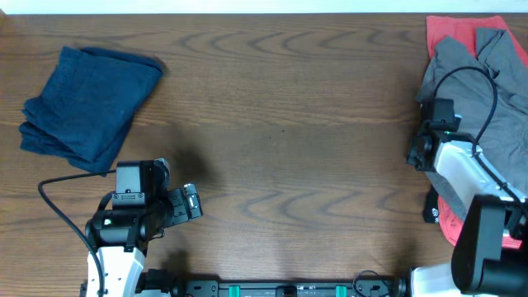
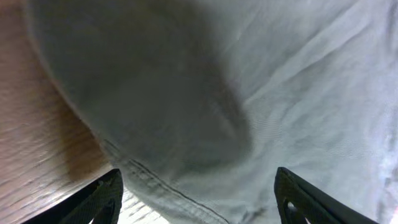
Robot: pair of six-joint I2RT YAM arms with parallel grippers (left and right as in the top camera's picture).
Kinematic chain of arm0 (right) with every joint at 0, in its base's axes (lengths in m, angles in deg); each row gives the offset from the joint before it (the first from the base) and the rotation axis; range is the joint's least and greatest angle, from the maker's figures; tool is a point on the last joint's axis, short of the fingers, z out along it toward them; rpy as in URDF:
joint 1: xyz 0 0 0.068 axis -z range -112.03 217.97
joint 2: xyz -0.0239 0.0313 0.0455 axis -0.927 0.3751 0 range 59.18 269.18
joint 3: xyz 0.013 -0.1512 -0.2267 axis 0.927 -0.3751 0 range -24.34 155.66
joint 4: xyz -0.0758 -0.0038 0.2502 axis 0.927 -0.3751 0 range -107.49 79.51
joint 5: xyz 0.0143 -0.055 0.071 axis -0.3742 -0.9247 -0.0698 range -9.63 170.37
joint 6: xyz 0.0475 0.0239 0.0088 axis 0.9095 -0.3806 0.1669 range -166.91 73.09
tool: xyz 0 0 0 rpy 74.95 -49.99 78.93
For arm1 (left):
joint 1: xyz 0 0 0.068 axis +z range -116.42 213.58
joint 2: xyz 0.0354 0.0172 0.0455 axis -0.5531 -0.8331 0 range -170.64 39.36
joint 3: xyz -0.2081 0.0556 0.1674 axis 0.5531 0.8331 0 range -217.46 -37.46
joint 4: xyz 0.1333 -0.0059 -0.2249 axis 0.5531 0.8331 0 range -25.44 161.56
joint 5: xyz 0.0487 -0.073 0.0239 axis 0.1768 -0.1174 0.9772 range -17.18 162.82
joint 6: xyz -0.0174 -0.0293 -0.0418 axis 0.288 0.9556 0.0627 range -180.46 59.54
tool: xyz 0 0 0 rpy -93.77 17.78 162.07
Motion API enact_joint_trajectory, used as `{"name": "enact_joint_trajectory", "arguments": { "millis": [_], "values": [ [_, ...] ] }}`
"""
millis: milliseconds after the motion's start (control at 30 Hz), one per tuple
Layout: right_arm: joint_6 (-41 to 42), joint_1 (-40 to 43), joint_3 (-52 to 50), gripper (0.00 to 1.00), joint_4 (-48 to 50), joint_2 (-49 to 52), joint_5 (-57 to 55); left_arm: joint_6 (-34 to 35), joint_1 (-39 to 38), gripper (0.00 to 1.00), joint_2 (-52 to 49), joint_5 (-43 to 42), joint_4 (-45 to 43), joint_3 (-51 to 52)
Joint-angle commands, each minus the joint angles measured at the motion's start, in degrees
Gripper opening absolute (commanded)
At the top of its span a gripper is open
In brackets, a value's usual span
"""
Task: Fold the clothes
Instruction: 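Reach the right gripper to the grey shorts on the right pile and grasp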
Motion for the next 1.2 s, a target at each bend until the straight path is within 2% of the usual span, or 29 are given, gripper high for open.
{"name": "enact_joint_trajectory", "arguments": {
  "millis": [0, 333, 467, 533, 633, 700, 733, 800, 933, 1000, 1033, 1167],
  "values": [
    [1.42, 0.76, 1.03, 0.77, 0.44, 1.57, 2.51, 0.35, -0.17, 0.98, -0.02, -0.31, 0.17, -1.31],
    [1.44, 0.76, 0.48, 0.74, 1.64, 2.14, 4.17, 0.37, -0.17, 0.98, -0.02, -0.31, 0.66, -1.31],
    [1.46, 0.76, -0.87, 0.66, 2.64, 2.14, 4.26, 0.37, -0.17, 0.98, -0.02, -0.31, 0.83, -1.31],
    [1.46, 0.76, -1.14, 0.55, 2.82, 2.14, 4.24, 0.37, -0.17, 0.98, -0.02, -0.31, 0.83, -1.31],
    [1.46, 0.76, -1.14, 0.28, 2.84, 2.14, 4.22, 0.35, -0.17, 0.98, -0.02, -0.28, 0.83, -1.31],
    [1.46, 0.76, -1.14, 0.19, 2.82, 2.14, 4.24, 0.35, -0.17, 0.98, -0.02, -0.28, 0.83, -1.31],
    [1.46, 0.76, -1.14, 0.18, 2.86, 2.14, 4.22, 0.37, -0.17, 0.98, -0.02, -0.28, 0.83, -1.31],
    [1.44, 0.76, -1.14, 0.2, 2.99, 2.14, 4.22, 0.35, -0.17, 0.98, -0.02, -0.31, 0.85, -1.31],
    [1.44, 0.76, -1.14, 0.19, 3.02, 2.14, 4.24, 0.35, -0.17, 0.98, -0.02, -0.31, 0.83, -1.31],
    [1.44, 0.76, -1.14, 0.38, 2.99, 2.14, 4.28, 0.35, -0.17, 0.98, -0.02, -0.28, 0.83, -1.31],
    [1.44, 0.76, -1.14, 0.45, 2.99, 2.14, 4.42, 0.37, -0.17, 0.98, -0.02, -0.28, 0.83, -1.31],
    [1.46, 0.76, -1.27, 0.45, 3.13, 2.16, 5.75, 0.37, -0.17, 0.98, -0.02, -0.28, 0.81, -1.31]
  ]
}}
